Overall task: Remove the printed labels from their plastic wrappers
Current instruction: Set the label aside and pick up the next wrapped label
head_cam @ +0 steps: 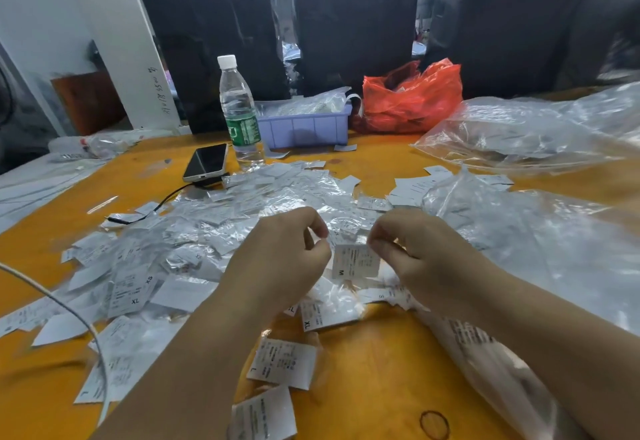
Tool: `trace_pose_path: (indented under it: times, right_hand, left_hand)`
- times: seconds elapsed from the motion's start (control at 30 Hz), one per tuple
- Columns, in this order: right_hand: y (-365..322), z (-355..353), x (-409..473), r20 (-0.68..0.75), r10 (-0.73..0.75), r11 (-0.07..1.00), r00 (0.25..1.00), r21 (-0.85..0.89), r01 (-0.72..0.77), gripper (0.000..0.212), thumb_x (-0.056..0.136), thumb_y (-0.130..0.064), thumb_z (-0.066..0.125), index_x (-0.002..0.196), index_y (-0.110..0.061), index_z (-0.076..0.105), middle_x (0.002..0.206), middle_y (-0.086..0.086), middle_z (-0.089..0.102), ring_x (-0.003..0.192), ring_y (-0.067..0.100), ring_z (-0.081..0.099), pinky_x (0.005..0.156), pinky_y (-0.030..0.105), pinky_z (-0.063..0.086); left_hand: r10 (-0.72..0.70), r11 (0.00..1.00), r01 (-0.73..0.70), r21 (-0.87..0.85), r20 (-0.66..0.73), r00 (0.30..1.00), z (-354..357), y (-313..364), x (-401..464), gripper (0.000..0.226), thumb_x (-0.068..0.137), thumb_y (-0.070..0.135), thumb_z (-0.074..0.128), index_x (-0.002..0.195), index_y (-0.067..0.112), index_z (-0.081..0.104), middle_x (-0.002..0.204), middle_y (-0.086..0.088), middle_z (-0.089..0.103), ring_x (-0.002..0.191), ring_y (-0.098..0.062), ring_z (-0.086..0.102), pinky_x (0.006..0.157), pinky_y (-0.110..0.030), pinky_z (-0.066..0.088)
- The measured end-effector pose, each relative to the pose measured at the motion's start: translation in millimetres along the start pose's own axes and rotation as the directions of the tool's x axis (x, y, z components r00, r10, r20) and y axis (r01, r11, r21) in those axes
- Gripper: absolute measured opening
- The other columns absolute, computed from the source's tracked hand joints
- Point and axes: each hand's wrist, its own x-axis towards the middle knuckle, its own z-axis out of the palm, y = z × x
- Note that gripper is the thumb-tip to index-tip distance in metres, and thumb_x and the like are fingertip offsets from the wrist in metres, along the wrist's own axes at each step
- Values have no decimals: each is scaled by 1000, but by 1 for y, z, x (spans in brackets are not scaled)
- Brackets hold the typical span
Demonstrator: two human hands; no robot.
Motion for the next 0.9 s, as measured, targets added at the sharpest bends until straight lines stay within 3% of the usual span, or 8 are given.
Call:
trace_pose_path:
  times: [0.1, 0.2, 0.27, 0.4, 0.53, 0.67, 0.83, 0.9]
  right_hand:
    - [1, -2, -3, -60, 37, 985, 998, 168, -26, 21, 99, -21, 50, 82, -30, 59, 79, -10, 63, 77, 10, 56, 58, 26, 45]
    - [1, -3, -4, -64, 82, 958, 995, 280, -62, 24, 99, -19, 50, 83, -34, 58, 78, -9, 65, 74, 18, 60, 65, 41, 53]
    - [-1, -4, -4, -70, 102, 944, 992, 322, -75, 26, 99, -17, 51, 83, -35, 61, 75, -11, 64, 67, 23, 58, 59, 45, 52]
    - [-4, -7, -5, -92, 94, 939, 991, 338, -58, 25, 96, -15, 56, 80, -30, 66, 73, -14, 65, 59, 26, 56, 53, 44, 49]
    - [-5, -10, -5, -120, 75, 929, 990, 369, -26, 23, 95, -13, 58, 80, -27, 68, 69, -6, 66, 60, 29, 58, 53, 47, 50]
    - [-4, -13, -4, -149, 61, 932, 987, 362, -3, 18, 93, -12, 62, 85, -28, 67, 68, -8, 66, 60, 27, 59, 54, 44, 51]
    - [-9, -13, -6, -129, 11, 931, 992, 363, 37, 16, 89, -12, 68, 92, -27, 66, 70, -3, 67, 60, 20, 61, 57, 41, 51]
    - [-12, -16, -6, -143, -21, 952, 989, 298, 63, 17, 88, -12, 69, 95, -27, 66, 73, -9, 67, 62, 13, 62, 57, 33, 51]
  left_hand:
    - [-29, 1000, 29, 8, 12, 999, 0, 4, 1, 11, 88, 35, 61, 96, 39, 56, 76, 11, 60, 71, -4, 55, 58, -26, 51]
    - [-74, 995, 76, -66, 35, 997, -1, 6, 2, 4, 90, 39, 56, 92, 36, 58, 78, 11, 62, 69, -5, 56, 56, -22, 46]
    - [-90, 973, 103, -206, 73, 993, -1, 6, 3, 27, 91, 45, 44, 85, 28, 64, 73, 10, 63, 65, -9, 55, 53, -26, 42]
    - [-72, 933, 115, -341, 135, 988, 1, 11, 2, 48, 86, 58, 35, 73, 22, 63, 60, 14, 57, 53, -2, 46, 57, -28, 36]
    - [-22, 952, 77, -295, 186, 982, 4, 10, 2, 22, 92, 41, 59, 79, 26, 66, 73, 4, 66, 63, -13, 58, 55, -22, 43]
    - [7, 942, 50, -333, 166, 986, 5, 11, -1, 14, 91, 31, 64, 78, 27, 68, 71, -1, 64, 56, -3, 50, 51, -17, 39]
    - [52, 933, 20, -359, 190, 980, 8, 15, -5, 8, 91, 30, 65, 84, 28, 68, 73, 4, 67, 66, -7, 59, 65, -31, 52]
    - [52, 936, 26, -352, 210, 976, 10, 16, -5, 7, 91, 29, 65, 85, 27, 68, 75, 4, 69, 68, -9, 61, 68, -36, 53]
